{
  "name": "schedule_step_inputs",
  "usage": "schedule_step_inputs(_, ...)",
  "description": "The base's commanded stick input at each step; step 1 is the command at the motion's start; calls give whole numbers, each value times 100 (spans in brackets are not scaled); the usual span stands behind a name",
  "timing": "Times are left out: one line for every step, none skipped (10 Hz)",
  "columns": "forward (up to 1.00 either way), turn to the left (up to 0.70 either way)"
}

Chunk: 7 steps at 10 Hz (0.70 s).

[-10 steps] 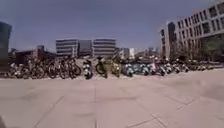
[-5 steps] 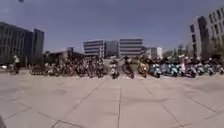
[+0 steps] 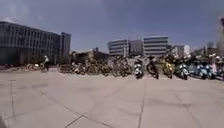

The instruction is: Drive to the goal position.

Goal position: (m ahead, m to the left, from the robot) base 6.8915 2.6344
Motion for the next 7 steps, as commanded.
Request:
schedule_step_inputs(0, 70)
schedule_step_inputs(0, 70)
schedule_step_inputs(0, 70)
schedule_step_inputs(0, 70)
schedule_step_inputs(47, 46)
schedule_step_inputs(70, 35)
schedule_step_inputs(70, 35)
